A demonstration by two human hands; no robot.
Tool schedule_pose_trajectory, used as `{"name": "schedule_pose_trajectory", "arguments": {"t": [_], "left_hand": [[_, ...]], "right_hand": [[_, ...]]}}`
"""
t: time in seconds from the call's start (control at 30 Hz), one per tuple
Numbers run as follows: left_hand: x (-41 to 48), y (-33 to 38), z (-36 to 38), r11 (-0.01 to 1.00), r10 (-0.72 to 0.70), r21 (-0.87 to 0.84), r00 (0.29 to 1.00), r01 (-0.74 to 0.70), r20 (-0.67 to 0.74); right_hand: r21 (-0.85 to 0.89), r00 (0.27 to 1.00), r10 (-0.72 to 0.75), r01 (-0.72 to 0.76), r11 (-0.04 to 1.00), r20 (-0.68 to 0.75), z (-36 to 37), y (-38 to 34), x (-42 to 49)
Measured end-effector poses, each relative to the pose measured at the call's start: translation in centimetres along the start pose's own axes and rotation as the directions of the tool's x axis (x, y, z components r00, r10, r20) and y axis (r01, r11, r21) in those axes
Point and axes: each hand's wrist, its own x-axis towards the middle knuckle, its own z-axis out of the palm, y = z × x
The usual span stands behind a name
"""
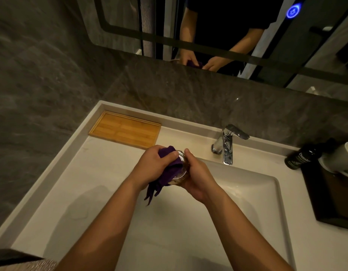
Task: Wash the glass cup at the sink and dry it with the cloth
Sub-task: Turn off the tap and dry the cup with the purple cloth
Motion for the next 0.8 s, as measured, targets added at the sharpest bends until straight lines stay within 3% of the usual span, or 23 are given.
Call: {"name": "schedule_pose_trajectory", "arguments": {"t": [0.1,0.17,0.23,0.33,0.4,0.5,0.57,0.63,0.7,0.8], "left_hand": [[0.0,-0.6,-0.2,0.994,0.013,0.105,0.996,-0.023,0.089],[-0.1,-0.8,0.2,0.995,0.042,0.087,0.998,-0.045,0.037],[-0.1,-1.2,1.3,0.996,0.077,0.054,0.983,-0.069,-0.169],[-0.6,-1.4,3.9,0.990,-0.011,-0.127,0.868,-0.060,-0.496],[-0.8,-1.7,4.7,0.974,-0.077,-0.220,0.819,-0.062,-0.569],[0.0,-2.0,3.1,0.993,0.005,-0.101,0.893,-0.056,-0.449],[0.4,-1.6,1.2,0.996,0.091,0.033,0.967,-0.086,-0.237],[0.5,-0.8,0.3,0.990,0.117,0.082,0.992,-0.112,-0.057],[0.4,-0.5,0.7,0.994,0.112,0.018,0.989,-0.111,-0.100],[-0.3,-0.6,3.3,0.987,0.020,-0.136,0.906,-0.085,-0.423]], "right_hand": [[-0.082,0.999,-0.017,0.014,0.997,-0.029,0.1,0.2,-0.1],[0.003,0.998,-0.026,0.026,1.000,-0.061,0.4,0.4,-0.1],[0.138,0.992,-0.046,0.063,0.988,-0.118,1.1,0.9,0.0],[0.329,0.988,-0.044,0.091,0.940,-0.147,2.5,1.7,-0.1],[0.327,0.991,-0.018,0.060,0.943,-0.133,3.0,2.1,-0.1],[0.225,0.992,-0.077,0.098,0.970,-0.101,1.6,1.9,0.4],[0.080,0.992,-0.112,0.116,0.990,-0.059,0.5,1.1,0.3],[0.011,0.993,-0.111,0.111,0.994,-0.028,0.1,0.3,0.2],[0.061,0.991,-0.122,0.125,0.990,-0.056,0.5,0.1,0.2],[0.262,0.983,-0.116,0.151,0.953,-0.144,1.9,0.8,0.0]]}}
